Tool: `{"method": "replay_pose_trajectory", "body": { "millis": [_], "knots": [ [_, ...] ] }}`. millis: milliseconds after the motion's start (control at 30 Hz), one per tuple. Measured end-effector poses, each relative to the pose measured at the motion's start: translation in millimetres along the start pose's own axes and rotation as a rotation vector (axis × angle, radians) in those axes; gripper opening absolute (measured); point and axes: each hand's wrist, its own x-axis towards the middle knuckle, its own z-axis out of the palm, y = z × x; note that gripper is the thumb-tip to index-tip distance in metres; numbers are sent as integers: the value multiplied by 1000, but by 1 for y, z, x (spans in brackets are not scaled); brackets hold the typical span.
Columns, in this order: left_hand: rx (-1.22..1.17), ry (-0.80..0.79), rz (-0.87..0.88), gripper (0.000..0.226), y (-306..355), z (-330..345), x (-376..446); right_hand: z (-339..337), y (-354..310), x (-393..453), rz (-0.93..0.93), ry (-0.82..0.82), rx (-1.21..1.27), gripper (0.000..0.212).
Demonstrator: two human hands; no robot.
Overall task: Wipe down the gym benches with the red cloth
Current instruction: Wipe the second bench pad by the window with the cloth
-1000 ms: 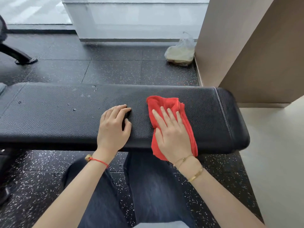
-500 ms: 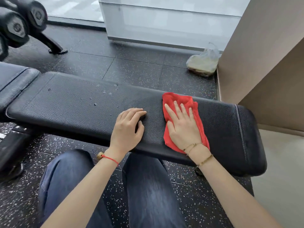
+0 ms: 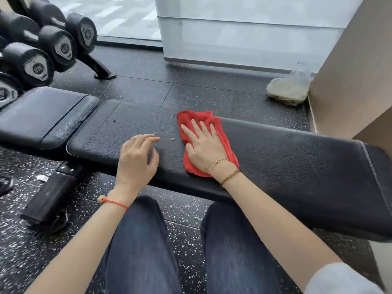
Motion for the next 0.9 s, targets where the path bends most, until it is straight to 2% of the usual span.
{"method": "replay_pose_trajectory", "body": {
  "millis": [100, 167, 267, 333, 400, 533, 700, 800, 900],
  "knots": [
    [16, -11, 33, 31, -38, -2, 7, 9, -17, -24, -45, 37, 17, 58],
    [4, -27, 69, 30, -58, -1, 12, 12, -11, -44, -8, 68, 22, 59],
    [-32, -48, 114, 30, -77, 2, 20, 7, 10, -41, 174, 71, -2, 58],
    [-62, -56, 143, 31, -83, 4, 23, 2, 11, -14, 317, 64, -27, 57],
    [-93, -61, 160, 32, -86, 7, 25, 1, 0, 19, 379, 59, -30, 57],
    [-117, -50, 161, 31, -89, 8, 26, 11, -48, 51, 285, 23, -16, 57],
    [-120, -69, 171, 32, -91, 6, 26, 19, -73, -4, 162, 80, 24, 58],
    [-129, -74, 161, 33, -91, 6, 25, 16, -54, -22, 270, 96, 24, 58],
    [-122, -79, 149, 33, -88, 6, 22, 11, -35, 6, 405, 80, -7, 57]
  ]
}}
